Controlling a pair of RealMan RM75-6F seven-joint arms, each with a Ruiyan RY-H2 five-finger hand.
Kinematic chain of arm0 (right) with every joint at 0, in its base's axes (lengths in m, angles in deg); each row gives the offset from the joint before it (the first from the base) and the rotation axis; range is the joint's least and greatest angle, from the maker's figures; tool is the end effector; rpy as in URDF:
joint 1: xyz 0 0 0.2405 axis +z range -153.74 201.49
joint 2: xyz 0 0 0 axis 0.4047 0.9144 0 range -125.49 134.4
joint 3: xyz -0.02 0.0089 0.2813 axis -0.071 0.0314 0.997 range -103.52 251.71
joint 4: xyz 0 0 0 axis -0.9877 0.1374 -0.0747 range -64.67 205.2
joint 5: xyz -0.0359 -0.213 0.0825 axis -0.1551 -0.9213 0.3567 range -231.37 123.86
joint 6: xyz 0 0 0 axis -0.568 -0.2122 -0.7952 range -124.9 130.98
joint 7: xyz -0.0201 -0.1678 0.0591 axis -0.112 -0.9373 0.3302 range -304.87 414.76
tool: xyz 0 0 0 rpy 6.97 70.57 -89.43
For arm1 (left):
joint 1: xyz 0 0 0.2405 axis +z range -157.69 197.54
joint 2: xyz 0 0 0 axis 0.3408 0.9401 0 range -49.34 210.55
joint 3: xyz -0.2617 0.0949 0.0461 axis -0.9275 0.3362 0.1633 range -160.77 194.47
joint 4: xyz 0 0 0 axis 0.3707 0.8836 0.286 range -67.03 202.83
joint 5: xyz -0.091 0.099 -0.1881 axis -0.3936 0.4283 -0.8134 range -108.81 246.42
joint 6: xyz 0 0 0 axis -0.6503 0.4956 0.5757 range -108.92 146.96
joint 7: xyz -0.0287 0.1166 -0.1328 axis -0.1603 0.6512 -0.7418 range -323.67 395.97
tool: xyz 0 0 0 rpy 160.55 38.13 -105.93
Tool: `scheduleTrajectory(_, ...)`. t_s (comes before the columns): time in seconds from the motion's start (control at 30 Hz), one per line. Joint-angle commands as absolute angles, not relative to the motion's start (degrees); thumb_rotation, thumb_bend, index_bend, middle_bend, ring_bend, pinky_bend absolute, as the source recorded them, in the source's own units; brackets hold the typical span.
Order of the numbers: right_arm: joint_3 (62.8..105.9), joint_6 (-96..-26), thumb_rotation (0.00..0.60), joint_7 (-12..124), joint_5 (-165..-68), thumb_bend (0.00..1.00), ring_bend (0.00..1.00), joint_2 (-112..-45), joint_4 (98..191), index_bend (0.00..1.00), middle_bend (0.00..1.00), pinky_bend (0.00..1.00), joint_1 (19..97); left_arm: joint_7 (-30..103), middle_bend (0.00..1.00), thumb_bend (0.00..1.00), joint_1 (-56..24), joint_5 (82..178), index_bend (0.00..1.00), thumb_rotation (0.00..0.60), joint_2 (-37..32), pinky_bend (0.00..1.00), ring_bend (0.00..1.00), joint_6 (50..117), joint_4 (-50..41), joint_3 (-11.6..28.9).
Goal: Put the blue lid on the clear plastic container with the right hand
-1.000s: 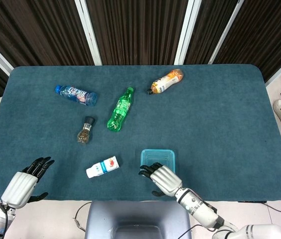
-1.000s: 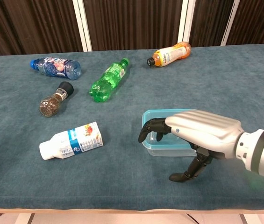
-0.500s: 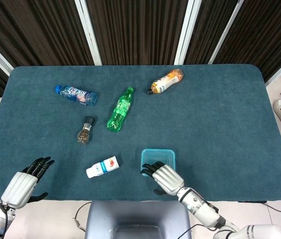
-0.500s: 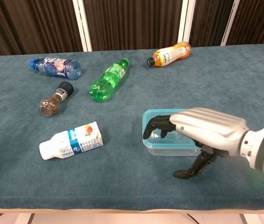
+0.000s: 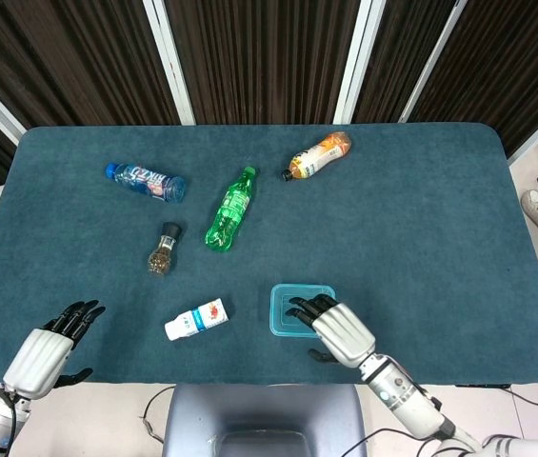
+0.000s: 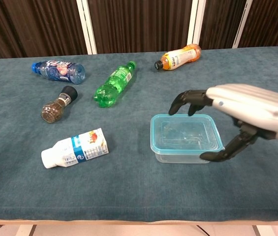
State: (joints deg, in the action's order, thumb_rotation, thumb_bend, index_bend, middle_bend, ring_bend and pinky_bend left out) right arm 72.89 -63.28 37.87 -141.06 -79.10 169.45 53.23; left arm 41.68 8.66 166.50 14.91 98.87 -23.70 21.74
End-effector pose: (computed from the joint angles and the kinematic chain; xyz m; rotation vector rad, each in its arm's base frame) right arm -0.1615 -0.2715 -0.0343 2.0113 -0.8989 1.1034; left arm -0.3063 0.2157 0.0924 -1.7841 -0.8161 -0.8773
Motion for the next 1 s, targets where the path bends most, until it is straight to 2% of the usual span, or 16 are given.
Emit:
scheduleTrajectory(0.03, 72.39, -65.51, 0.600, 36.33, -140.99, 0.35, 0.28, -75.89, 171.52, 0.34, 0.28, 0.32, 51.25, 41.62, 0.09, 0.34, 8.72, 166.59, 0.12, 0.600, 14.87, 0.44, 0.11, 99.10, -23.68, 21.69)
scheduleTrajectory(0.23, 71.46, -71.34, 0.600, 32.70, -140.11, 0.35, 0.15, -70.48, 172.10, 0.23, 0.19, 0.23, 46.59, 41.83, 0.09, 0.34, 8.77, 166.88, 0.12, 0.600, 14.64, 0.44, 0.11, 99.45, -23.40, 21.63)
scheduleTrajectory(0.37, 71.19, -77.07, 0.600, 32.50, -140.50, 0.34, 0.05, -69.85, 166.66, 0.10, 0.08, 0.13, 42.54, 42.27, 0.09, 0.34, 8.89, 167.32, 0.12, 0.600, 14.28, 0.44, 0.11, 99.94, -23.19, 21.62)
scheduleTrajectory(0.47, 71.18, -80.10, 0.600, 31.78, -139.68, 0.32, 0.00, -70.73, 160.74, 0.01, 0.00, 0.02, 39.64, 42.77, 0.09, 0.34, 8.97, 167.79, 0.12, 0.600, 13.82, 0.44, 0.11, 100.42, -22.79, 21.56)
scheduleTrajectory(0.7, 71.23, -83.04, 0.600, 38.85, -139.20, 0.32, 0.00, -71.63, 153.49, 0.00, 0.00, 0.00, 35.58, 44.14, 0.08, 0.34, 9.18, 168.10, 0.12, 0.600, 13.10, 0.44, 0.11, 100.96, -22.48, 21.41)
scheduleTrajectory(1.0, 71.17, -82.59, 0.600, 42.77, -141.25, 0.31, 0.00, -69.33, 155.43, 0.00, 0.00, 0.00, 34.54, 43.88, 0.07, 0.34, 9.30, 168.14, 0.12, 0.600, 12.95, 0.44, 0.11, 101.43, -22.21, 21.29)
